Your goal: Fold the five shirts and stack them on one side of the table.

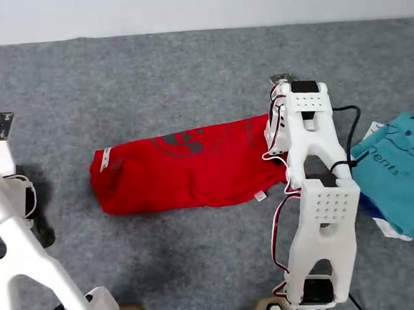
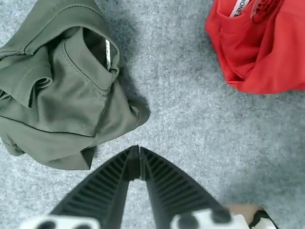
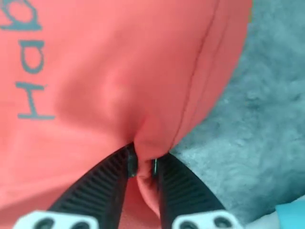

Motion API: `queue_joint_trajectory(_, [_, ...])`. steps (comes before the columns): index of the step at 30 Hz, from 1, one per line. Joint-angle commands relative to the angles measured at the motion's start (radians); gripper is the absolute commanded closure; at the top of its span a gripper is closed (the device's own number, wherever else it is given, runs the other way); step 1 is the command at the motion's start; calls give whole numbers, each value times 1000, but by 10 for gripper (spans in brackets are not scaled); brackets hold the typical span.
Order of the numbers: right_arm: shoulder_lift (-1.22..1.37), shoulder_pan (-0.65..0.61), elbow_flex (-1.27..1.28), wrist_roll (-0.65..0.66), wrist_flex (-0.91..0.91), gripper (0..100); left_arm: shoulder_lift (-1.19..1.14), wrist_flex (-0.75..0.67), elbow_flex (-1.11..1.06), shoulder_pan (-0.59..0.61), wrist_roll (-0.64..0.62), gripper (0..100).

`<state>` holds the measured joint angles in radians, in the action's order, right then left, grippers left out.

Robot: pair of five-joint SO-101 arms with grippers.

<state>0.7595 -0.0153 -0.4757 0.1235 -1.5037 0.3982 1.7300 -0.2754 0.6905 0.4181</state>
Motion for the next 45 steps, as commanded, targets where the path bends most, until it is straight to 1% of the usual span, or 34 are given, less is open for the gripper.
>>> queue_joint_trajectory(1, [-58, 24, -34, 55, -7, 988, 35, 14, -1, -3, 3, 992])
queue_joint_trajectory(12, [-191, 219, -34, 244, -7, 988, 34, 8, 1, -8, 5, 992])
queue_joint_trajectory(17, [-243, 213, -34, 295, -30, 988, 34, 6, 1, -8, 5, 992])
queue_joint_trajectory(22, [-283, 87, -34, 330, -142, 988, 34, 6, 1, -8, 5, 992])
queue_joint_trajectory(25, [-321, -24, -34, 328, -205, 988, 35, 6, 1, -8, 5, 992])
queue_joint_trajectory(29, [-387, -191, -34, 319, -245, 988, 41, 11, 2, -8, 5, 992])
queue_joint_trajectory(31, [-414, -280, -34, 293, -252, 988, 41, 12, 4, -8, 5, 992])
queue_joint_trajectory(35, [-427, -443, -34, 262, -240, 988, 41, 12, 4, -8, 5, 993])
queue_joint_trajectory(38, [-426, -542, -32, 259, -196, 988, 41, 9, 4, -8, 2, 993])
queue_joint_trajectory(45, [-325, -690, -34, 265, -33, 988, 41, 9, 4, -8, 2, 993])
